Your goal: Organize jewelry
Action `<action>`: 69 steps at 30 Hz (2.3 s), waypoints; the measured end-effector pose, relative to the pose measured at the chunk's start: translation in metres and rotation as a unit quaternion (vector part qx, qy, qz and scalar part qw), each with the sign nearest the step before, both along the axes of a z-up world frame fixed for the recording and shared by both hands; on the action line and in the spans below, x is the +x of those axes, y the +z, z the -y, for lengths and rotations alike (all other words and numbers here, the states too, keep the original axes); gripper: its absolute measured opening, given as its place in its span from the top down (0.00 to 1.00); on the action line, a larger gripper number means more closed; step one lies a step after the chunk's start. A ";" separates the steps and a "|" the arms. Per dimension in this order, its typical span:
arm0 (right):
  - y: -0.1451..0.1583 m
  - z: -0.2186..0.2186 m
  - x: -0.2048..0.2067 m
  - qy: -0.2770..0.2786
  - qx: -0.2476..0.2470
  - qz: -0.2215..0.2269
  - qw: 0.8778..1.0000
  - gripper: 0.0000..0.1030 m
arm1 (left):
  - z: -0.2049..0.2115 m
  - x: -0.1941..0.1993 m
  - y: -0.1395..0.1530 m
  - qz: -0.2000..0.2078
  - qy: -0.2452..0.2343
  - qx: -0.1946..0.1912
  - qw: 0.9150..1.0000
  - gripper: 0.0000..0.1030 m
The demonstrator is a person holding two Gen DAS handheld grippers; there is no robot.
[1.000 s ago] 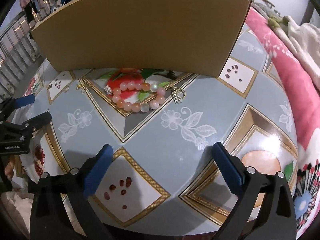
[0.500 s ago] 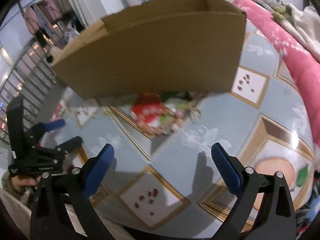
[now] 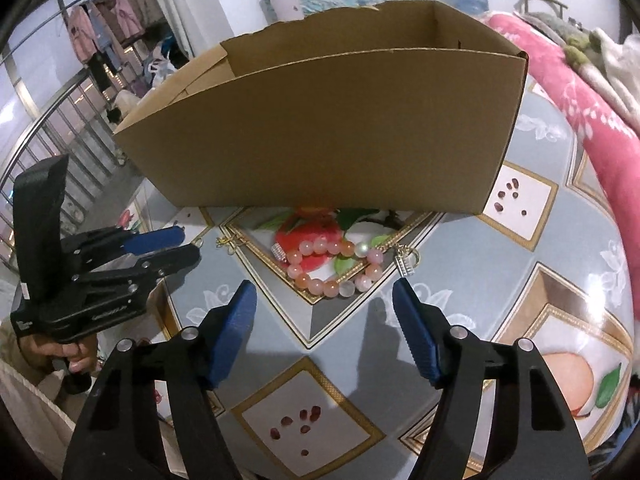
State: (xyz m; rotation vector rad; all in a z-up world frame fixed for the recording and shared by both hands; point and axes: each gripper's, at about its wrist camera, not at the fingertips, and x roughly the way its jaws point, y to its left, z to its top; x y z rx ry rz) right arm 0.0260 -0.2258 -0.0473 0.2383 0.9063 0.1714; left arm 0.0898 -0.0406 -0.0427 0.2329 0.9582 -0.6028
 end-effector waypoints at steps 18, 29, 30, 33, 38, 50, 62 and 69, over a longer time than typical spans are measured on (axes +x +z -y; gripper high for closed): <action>-0.006 0.011 0.007 -0.003 0.022 0.006 1.000 0.43 | 0.013 0.008 -0.002 0.012 -0.024 0.045 0.999 0.81; 0.001 0.016 -0.003 -0.005 0.018 0.012 1.000 0.46 | 0.016 0.003 -0.003 0.023 -0.030 0.039 0.999 0.89; 0.002 0.015 -0.003 -0.004 0.017 0.014 1.000 0.46 | 0.016 0.003 -0.004 0.022 -0.030 0.038 0.999 0.90; 0.008 0.011 -0.006 0.005 0.012 0.022 1.000 0.46 | 0.011 0.001 -0.003 0.014 -0.026 0.034 0.999 0.90; 0.013 -0.005 0.001 0.036 -0.003 0.025 0.999 0.53 | 0.006 -0.006 -0.003 0.015 -0.020 0.033 0.999 0.89; -0.004 -0.037 0.027 0.079 -0.089 -0.011 0.993 0.80 | 0.005 -0.007 -0.004 0.015 -0.020 0.025 0.999 0.89; 0.026 -0.017 0.014 0.064 -0.071 0.028 0.995 0.94 | 0.003 -0.007 -0.003 0.013 -0.017 0.017 1.000 0.89; 0.059 -0.003 -0.005 0.077 -0.018 0.056 0.995 0.94 | 0.002 -0.008 -0.003 0.013 -0.016 0.016 1.000 0.89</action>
